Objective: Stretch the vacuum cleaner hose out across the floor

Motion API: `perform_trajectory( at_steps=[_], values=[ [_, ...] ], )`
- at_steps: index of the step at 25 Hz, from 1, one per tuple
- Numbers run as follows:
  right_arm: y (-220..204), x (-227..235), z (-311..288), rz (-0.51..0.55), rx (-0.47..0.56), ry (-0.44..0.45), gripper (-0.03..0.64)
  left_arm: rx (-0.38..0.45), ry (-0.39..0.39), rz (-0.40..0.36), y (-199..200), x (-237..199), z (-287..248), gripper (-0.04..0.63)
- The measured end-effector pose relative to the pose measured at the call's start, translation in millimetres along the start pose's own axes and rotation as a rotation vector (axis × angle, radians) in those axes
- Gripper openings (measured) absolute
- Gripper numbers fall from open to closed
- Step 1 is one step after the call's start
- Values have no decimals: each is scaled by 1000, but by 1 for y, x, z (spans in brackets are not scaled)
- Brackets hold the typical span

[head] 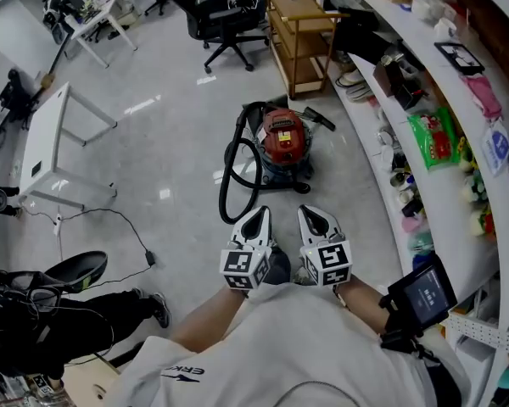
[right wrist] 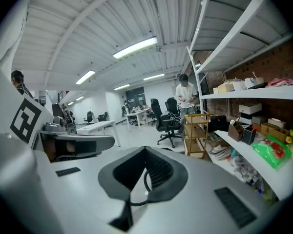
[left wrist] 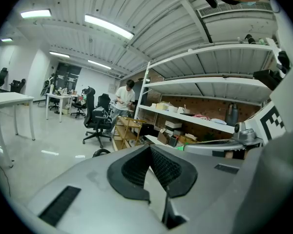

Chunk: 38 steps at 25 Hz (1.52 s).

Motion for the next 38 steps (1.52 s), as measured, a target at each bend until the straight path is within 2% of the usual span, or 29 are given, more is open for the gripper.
perform_trajectory(
  at_steps=[8, 18, 26, 38],
  values=[
    [43, 21, -82, -8, -19, -47, -2, -23, -41, -7, 39, -65, -67, 2],
    [78, 27, -173, -12, -46, -82, -2, -33, -42, -3, 70, -148, -123, 2],
    [99, 54, -232, 8, -78, -55, -2, -62, 10, 22, 82, -188, -165, 2],
    [112, 136, -332, -10, -181, 20, -2, -171, 119, 45, 90, -238, -274, 2]
  ],
)
Point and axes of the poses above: the fingertips, and each gripper's own axes: z backward along the fingers, x to its right, y out of its top, the point moved 10 cm from there along z, backward along the fingers, and after that the axes turned 5 degrees about -x, right-handed, at the moved point
